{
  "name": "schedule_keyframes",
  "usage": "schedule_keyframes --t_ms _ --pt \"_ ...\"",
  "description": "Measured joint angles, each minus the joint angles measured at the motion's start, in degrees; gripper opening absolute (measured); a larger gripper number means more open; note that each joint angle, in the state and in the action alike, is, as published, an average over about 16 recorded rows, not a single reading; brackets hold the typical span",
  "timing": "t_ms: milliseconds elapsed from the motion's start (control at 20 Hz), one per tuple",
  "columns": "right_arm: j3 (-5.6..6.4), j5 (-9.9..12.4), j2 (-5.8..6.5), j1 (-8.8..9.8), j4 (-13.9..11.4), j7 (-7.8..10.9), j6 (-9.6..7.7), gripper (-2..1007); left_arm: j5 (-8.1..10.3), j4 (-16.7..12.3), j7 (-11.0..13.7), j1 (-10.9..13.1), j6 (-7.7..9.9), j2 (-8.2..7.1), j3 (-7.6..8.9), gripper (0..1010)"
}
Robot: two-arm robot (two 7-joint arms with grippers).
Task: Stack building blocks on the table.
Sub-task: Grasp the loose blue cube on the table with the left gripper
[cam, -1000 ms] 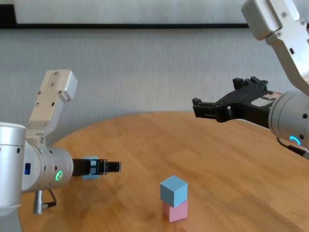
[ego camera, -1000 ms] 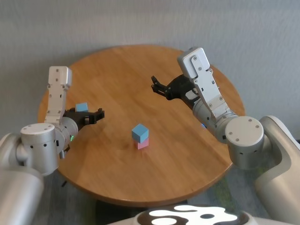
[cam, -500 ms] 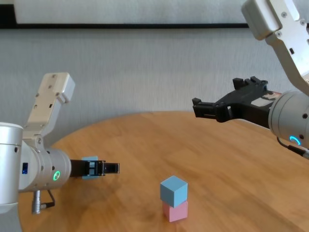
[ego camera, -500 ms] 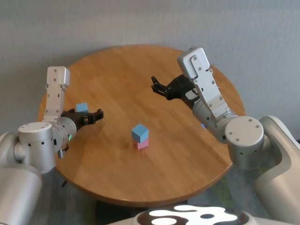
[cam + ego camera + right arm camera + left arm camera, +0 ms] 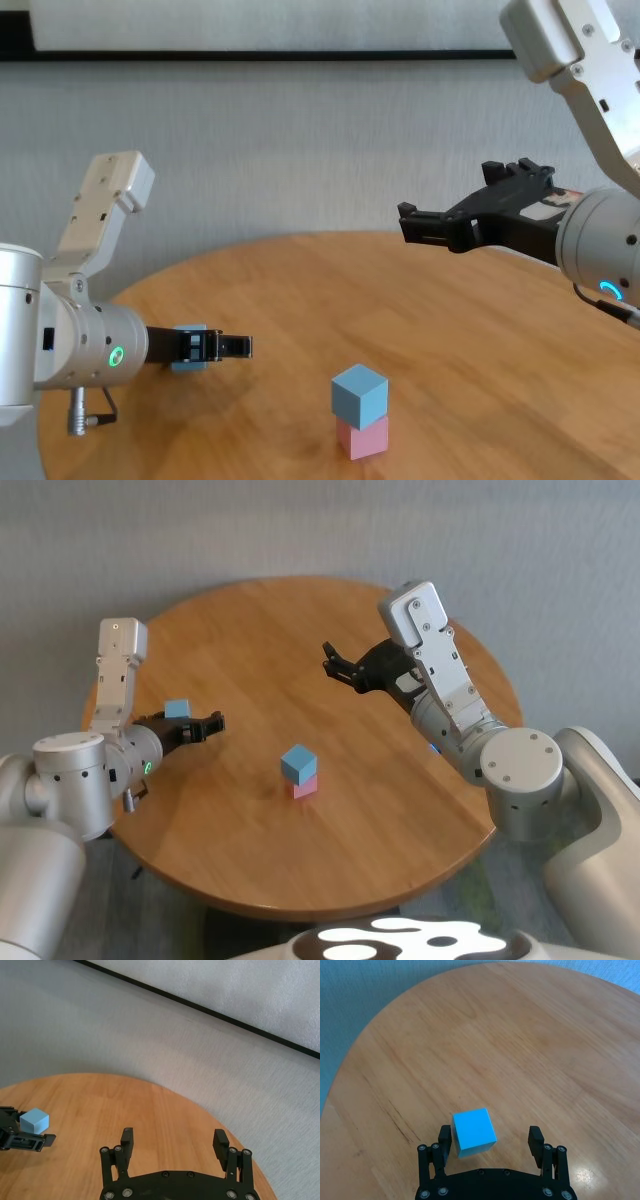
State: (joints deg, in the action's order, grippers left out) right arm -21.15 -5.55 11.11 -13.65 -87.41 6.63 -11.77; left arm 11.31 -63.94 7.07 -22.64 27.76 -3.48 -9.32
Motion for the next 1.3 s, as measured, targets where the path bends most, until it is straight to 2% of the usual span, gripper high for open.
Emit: schedule_keyframes --t_ms 450,750,1000,1300 --pt "0.00 0.0 0.00 0.00 0.0 0.00 0.00 1005 -0.03 -0.3 -0.4 0.2 -0.02 -0.03 -0.03 996" --pt "0.00 0.0 0.00 0.00 0.0 0.00 0.00 1005 -0.17 -0.6 -0.7 0.4 -0.17 -0.03 -0.06 951" --pt "0.00 0.0 0.00 0.00 0.0 0.00 0.00 1005 -0.25 -0.7 -0.8 0.5 -0.26 -0.04 -0.09 860" --pt "0.00 0.0 0.00 0.00 0.0 0.00 0.00 1005 -0.31 -0.8 -0.9 0.6 -0.30 -0.04 -0.11 683"
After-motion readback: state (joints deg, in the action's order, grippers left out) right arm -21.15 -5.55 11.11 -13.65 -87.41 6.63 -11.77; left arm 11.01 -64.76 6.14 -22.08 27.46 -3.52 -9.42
